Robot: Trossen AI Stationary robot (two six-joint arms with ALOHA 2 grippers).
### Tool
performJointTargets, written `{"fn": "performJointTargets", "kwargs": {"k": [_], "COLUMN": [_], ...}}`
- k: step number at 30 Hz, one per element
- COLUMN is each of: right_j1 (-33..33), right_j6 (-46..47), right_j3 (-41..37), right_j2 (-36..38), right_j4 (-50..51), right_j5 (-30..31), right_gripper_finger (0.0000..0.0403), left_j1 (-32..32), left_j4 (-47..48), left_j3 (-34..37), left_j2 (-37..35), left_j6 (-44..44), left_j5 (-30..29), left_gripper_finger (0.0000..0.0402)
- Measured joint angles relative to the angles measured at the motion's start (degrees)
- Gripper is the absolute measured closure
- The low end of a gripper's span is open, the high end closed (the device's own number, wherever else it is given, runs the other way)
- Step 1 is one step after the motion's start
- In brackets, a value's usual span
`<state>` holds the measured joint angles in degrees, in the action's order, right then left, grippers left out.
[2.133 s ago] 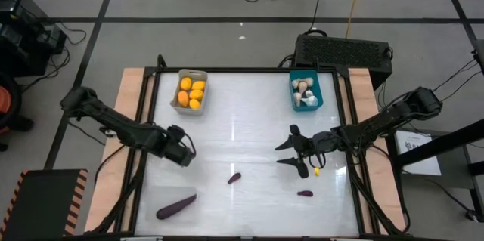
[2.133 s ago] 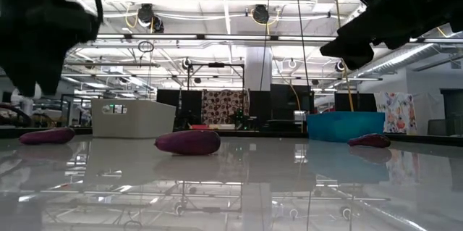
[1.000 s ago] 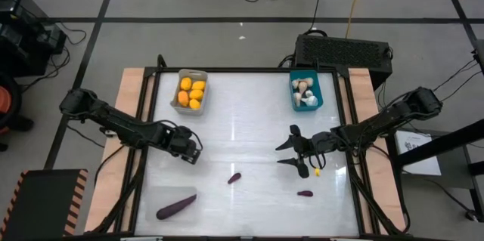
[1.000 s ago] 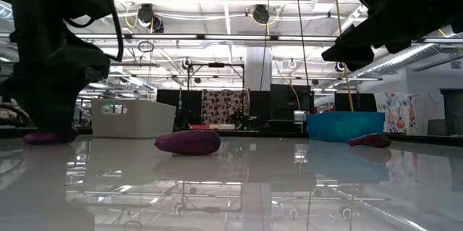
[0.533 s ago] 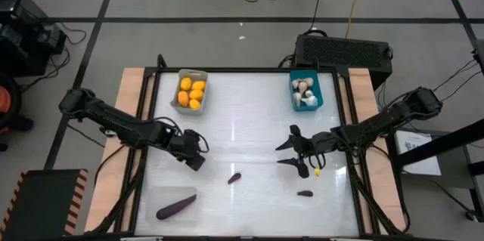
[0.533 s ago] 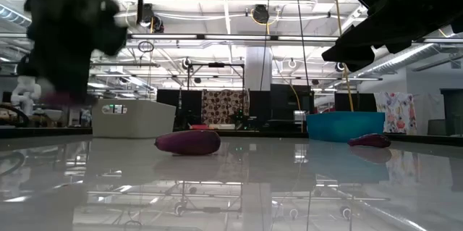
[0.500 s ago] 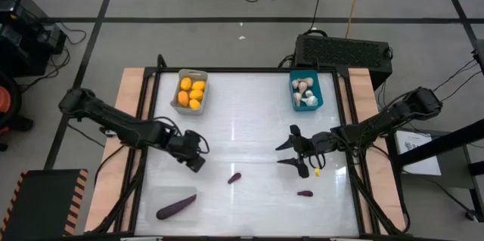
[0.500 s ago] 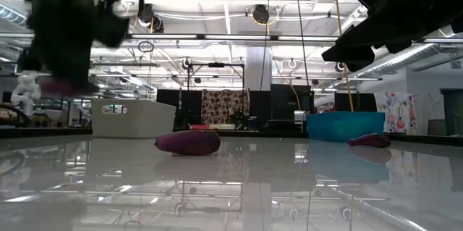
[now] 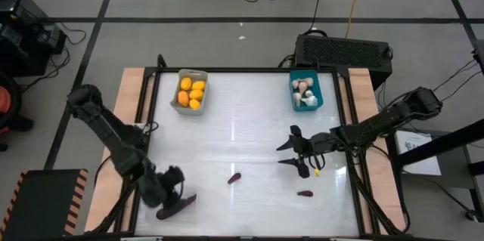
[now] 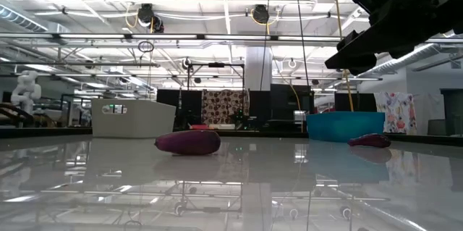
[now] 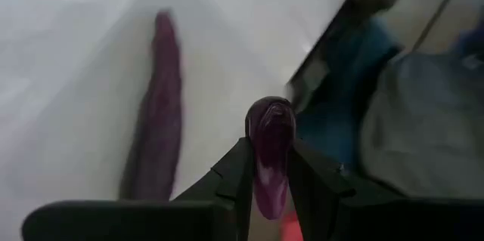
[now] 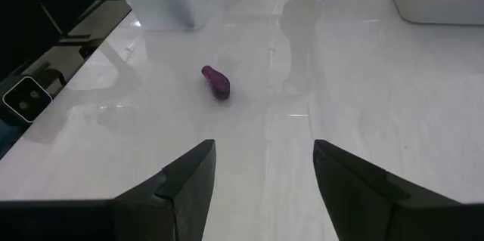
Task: Sort produce into baskets
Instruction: Put the eggplant into the transparent bin
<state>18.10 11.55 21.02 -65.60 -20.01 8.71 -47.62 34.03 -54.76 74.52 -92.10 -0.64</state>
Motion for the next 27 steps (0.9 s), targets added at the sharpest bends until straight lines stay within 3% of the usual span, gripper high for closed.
{"fn": "performJointTargets", "kwargs": {"k": [11,21,27], "right_j1": [-0.5,-8.7,-15.5], "right_j6": [-3.7,-6.5,-3.4], "right_j3": [0.3,5.3,5.3], "right_j2": [0.7,1.0,0.6], "right_j4": [0.7,21.7,31.0], "right_j5": [2.4,6.2,4.7], "right_gripper_finger": [0.0188,0.0183,0.0174], "left_j1": [-2.7,-2.7,-2.7], "left_j4": [7.7,15.6,19.9], "left_j3": [0.0,0.0,0.0], "left_j2": [5.4,5.3,5.4], "left_j6": [0.1,0.9,1.1], "left_j5": [-0.1,0.0,-5.4], "left_gripper_finger": [0.0311,0.0226,0.0210]}}
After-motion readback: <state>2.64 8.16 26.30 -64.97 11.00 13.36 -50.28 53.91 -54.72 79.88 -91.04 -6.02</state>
